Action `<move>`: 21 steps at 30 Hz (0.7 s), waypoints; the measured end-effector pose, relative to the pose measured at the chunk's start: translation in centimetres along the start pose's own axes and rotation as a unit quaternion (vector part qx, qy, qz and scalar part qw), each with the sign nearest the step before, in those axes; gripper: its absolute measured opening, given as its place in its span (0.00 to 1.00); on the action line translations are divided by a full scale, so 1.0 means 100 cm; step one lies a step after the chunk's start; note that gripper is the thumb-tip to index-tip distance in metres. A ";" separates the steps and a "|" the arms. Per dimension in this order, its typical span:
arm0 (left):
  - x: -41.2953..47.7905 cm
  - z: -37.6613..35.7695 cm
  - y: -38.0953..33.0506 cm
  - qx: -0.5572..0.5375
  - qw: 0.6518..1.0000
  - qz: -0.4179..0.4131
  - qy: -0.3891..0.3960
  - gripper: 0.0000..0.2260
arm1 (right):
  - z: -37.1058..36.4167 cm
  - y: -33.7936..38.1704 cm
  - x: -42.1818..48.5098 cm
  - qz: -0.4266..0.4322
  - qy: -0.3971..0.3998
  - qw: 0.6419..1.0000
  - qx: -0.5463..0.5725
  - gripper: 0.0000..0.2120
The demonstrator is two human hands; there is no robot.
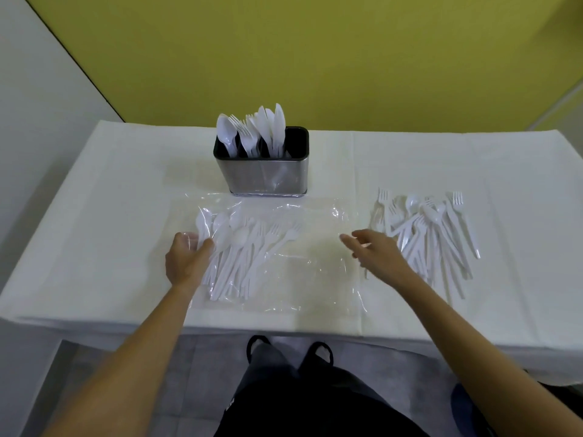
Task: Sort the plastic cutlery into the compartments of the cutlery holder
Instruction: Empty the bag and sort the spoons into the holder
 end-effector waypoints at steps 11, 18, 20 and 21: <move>0.008 0.004 0.004 -0.068 0.995 0.060 0.033 0.11 | -0.032 0.014 0.015 -0.080 0.041 0.992 0.092 0.21; 0.010 0.014 0.006 -0.155 0.984 0.056 0.072 0.08 | -0.025 0.020 0.006 -0.087 0.037 0.979 0.179 0.09; 0.010 0.019 0.000 -0.155 0.983 0.041 0.094 0.05 | -0.022 0.019 0.003 -0.105 0.048 0.973 0.202 0.13; 0.011 0.022 -0.003 -0.155 0.983 0.030 0.098 0.06 | -0.022 0.017 0.004 -0.128 0.061 0.963 0.229 0.14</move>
Point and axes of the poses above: each hand's wrist, its own x-axis towards the middle knuckle, its own z-axis out of the back of the hand, y = z × x, the point moved 1 cm from there along x, towards the middle knuckle, and after that the axes turned 5 degrees about -x, right-handed, at the moved point
